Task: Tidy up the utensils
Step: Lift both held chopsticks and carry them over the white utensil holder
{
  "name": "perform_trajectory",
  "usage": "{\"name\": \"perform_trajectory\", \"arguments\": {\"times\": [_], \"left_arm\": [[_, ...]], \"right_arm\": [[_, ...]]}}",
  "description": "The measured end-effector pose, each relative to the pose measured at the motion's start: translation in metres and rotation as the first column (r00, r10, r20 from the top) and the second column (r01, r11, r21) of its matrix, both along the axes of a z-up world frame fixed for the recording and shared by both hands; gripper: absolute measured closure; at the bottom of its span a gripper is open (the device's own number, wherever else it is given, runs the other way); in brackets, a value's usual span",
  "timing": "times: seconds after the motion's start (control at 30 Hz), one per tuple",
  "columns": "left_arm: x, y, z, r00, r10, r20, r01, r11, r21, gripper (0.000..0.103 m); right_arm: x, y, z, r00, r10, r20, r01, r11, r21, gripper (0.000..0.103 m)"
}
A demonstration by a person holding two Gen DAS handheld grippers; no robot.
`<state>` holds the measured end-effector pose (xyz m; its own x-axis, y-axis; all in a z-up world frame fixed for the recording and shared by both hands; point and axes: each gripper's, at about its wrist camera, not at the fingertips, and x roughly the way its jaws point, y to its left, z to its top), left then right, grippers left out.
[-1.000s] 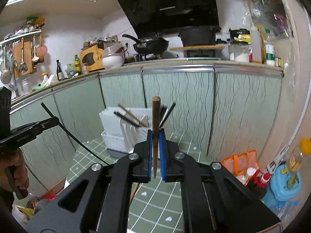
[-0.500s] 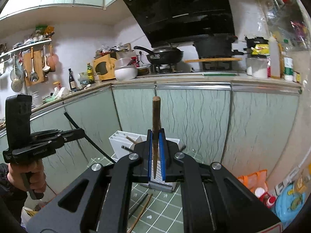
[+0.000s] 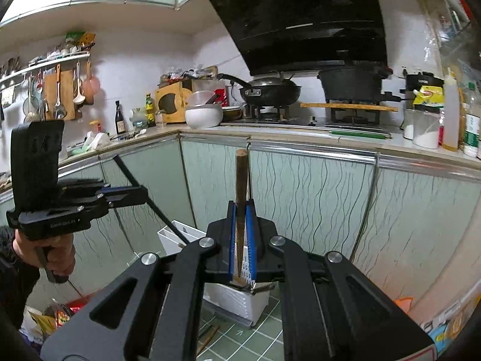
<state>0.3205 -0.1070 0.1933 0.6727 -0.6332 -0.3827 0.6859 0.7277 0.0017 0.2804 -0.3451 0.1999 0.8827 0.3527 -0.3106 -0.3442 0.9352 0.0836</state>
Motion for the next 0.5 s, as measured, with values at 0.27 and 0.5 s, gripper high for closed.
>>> {"name": "perform_trajectory", "arguments": {"times": [0.27, 0.5], "left_arm": [[0.042, -0.013, -0.021, 0.999, -0.032, -0.041, 0.033, 0.999, 0.034, 0.095], [0.066, -0.013, -0.048, 0.996, -0.04, -0.083, 0.044, 0.998, 0.045, 0.095]], "right_arm": [[0.039, 0.0, -0.018, 0.998, 0.054, -0.033, -0.056, 0.998, -0.034, 0.097], [0.064, -0.003, -0.042, 0.991, 0.103, -0.08, -0.108, 0.993, -0.051, 0.097]]}}
